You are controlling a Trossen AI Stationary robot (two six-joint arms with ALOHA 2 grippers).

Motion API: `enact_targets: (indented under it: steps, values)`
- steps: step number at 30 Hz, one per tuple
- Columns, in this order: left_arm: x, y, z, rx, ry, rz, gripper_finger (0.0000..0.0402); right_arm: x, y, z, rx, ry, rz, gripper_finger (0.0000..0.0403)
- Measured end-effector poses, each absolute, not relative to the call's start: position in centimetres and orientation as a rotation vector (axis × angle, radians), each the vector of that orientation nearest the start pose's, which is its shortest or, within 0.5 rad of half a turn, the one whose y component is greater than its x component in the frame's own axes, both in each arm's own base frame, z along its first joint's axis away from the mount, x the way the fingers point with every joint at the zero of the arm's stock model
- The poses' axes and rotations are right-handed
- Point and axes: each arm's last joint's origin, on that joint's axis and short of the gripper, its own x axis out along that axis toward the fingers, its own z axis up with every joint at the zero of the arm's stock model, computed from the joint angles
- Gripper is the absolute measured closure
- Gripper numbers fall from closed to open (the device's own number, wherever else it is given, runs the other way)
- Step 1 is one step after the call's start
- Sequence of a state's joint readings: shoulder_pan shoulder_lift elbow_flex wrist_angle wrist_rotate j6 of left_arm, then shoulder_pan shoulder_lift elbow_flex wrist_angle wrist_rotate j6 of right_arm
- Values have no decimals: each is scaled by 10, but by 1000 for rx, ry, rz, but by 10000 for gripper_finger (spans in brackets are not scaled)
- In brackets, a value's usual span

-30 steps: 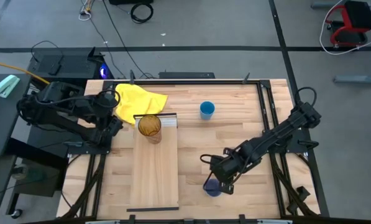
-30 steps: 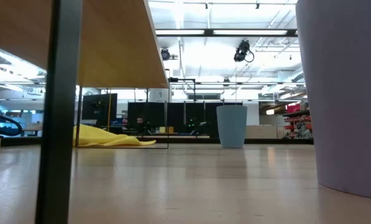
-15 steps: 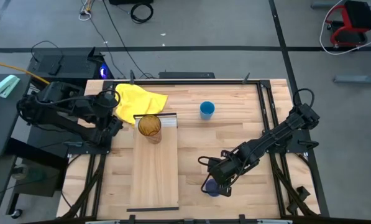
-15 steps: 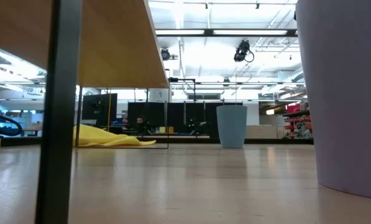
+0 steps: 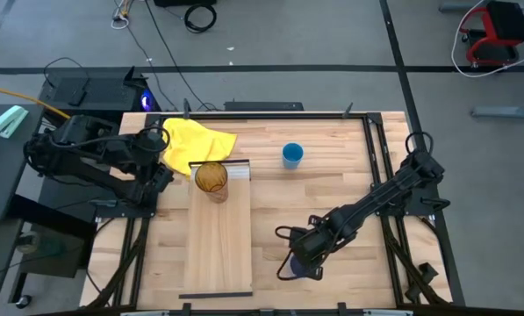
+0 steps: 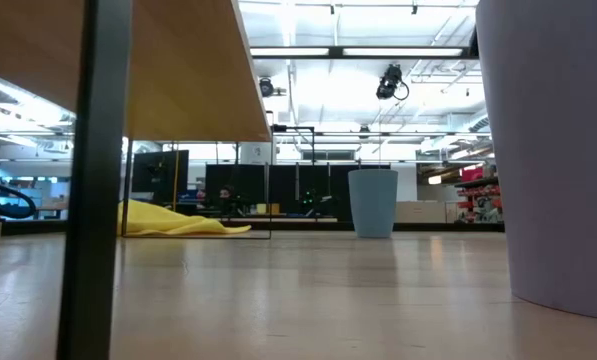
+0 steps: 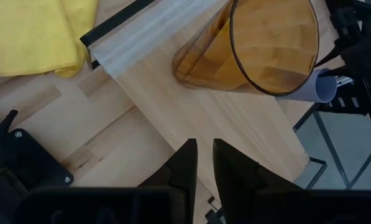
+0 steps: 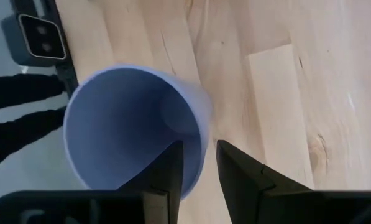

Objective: Stack small to large cups/mugs on shelf
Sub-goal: Put the purple cup on the shelf

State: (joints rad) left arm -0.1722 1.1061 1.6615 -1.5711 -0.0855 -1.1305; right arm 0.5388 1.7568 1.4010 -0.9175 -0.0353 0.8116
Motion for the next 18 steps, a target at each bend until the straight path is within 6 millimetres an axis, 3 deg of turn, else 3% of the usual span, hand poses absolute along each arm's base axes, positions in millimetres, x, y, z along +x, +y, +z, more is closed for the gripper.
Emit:
enact_targets:
  steps: [10,18]
  values:
    - [128,-20,438,-902,927,492,339,300,180,235,378,1356,-77,304]
    - [128,-20,438,-901,927,492,346,305,178,227,390,1371,-114,361]
